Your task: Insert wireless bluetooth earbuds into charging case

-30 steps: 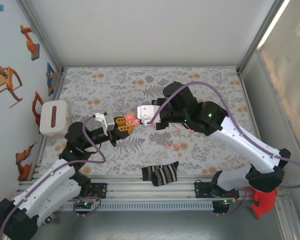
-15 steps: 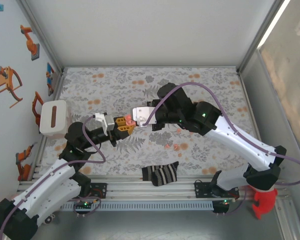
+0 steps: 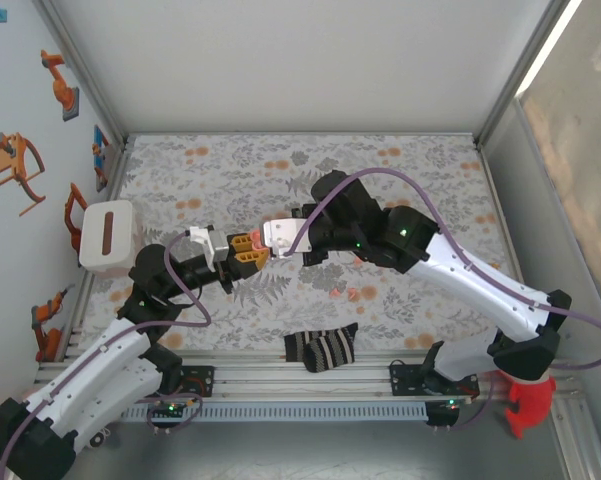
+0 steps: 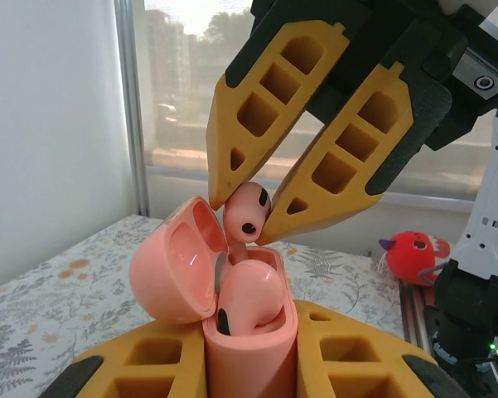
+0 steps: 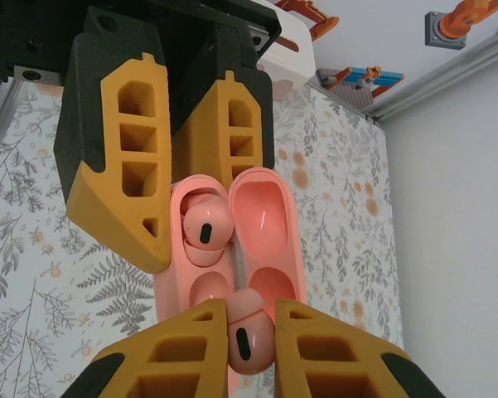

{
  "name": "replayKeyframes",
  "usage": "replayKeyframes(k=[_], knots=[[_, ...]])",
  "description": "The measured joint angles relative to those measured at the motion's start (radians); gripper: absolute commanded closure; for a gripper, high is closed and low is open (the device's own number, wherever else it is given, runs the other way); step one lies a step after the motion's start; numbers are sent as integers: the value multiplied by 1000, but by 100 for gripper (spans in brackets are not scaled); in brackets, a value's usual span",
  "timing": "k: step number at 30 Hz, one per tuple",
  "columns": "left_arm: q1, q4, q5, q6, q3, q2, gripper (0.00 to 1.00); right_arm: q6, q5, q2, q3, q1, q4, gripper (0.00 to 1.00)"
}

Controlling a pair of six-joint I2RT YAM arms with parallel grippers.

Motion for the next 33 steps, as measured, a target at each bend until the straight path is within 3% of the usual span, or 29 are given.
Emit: replayKeyframes(k=[33], knots=[[0,-4,1,-3,0,-21,100,50,-49,0,-4,0,8,72]])
